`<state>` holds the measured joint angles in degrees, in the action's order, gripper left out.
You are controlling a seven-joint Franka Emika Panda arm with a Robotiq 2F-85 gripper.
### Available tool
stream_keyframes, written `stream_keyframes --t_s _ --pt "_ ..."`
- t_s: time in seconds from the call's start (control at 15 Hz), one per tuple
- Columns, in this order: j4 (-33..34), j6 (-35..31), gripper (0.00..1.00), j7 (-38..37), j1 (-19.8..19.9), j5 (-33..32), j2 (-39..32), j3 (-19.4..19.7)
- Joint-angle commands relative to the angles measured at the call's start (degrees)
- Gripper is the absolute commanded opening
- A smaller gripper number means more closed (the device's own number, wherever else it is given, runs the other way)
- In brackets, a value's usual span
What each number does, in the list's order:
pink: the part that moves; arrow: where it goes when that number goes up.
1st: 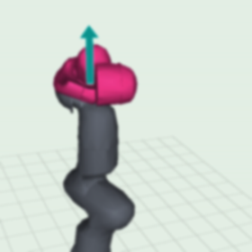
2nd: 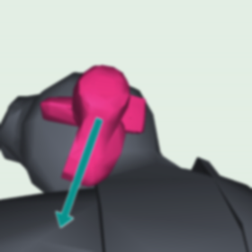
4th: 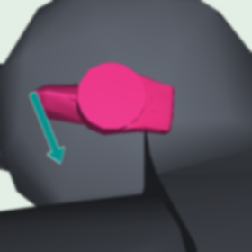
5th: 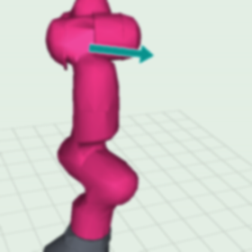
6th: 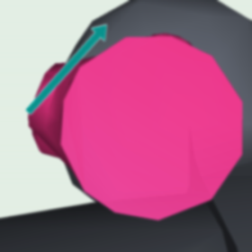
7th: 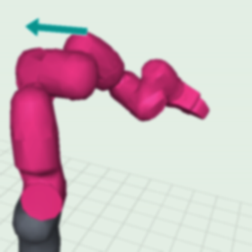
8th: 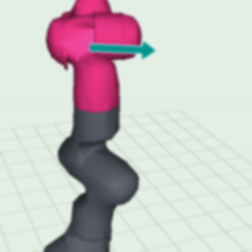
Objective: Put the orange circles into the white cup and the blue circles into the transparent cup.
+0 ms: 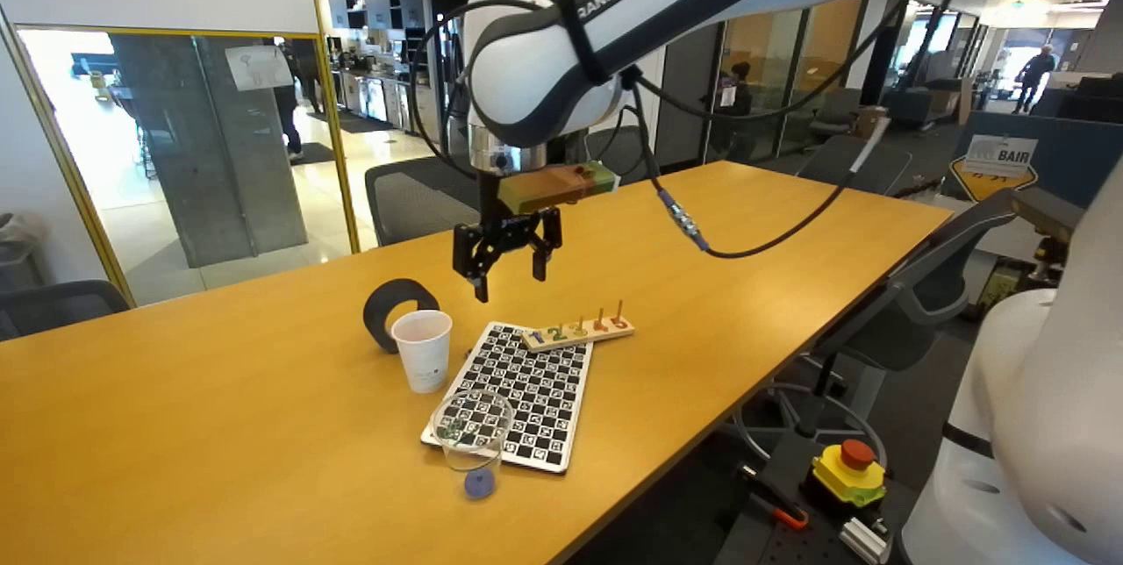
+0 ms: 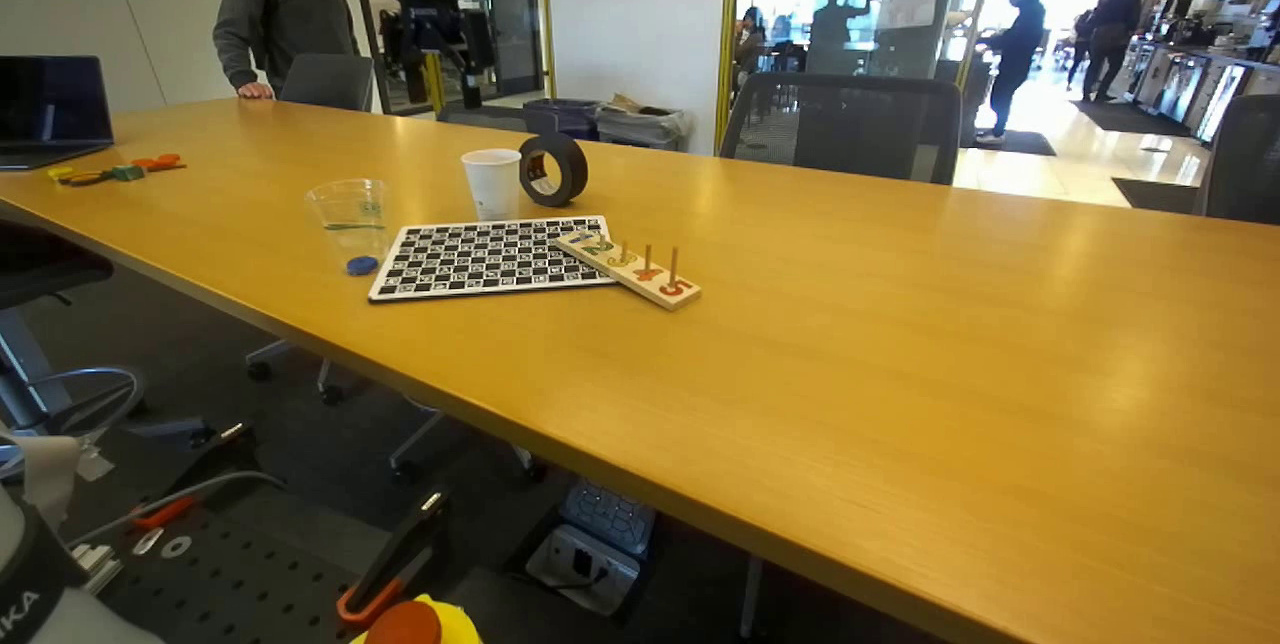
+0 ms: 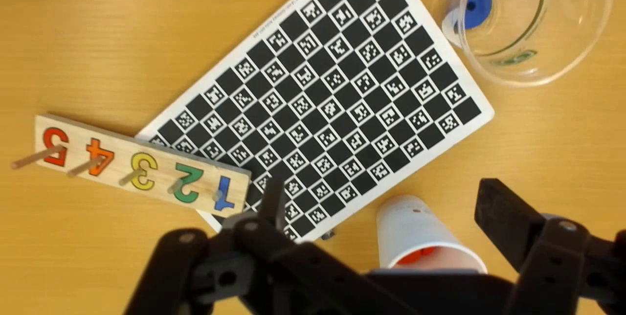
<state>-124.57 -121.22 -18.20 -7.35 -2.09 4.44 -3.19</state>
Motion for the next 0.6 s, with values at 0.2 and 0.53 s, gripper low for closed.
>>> stream_keyframes --t_s 0.2,0.53 --pt "-19.6 0.0 1.00 0.2 1.9 -0.1 24.2 -2.0" --pt "-27.2 10.7 1.00 0.7 3.0 -0.4 40.3 -2.9"
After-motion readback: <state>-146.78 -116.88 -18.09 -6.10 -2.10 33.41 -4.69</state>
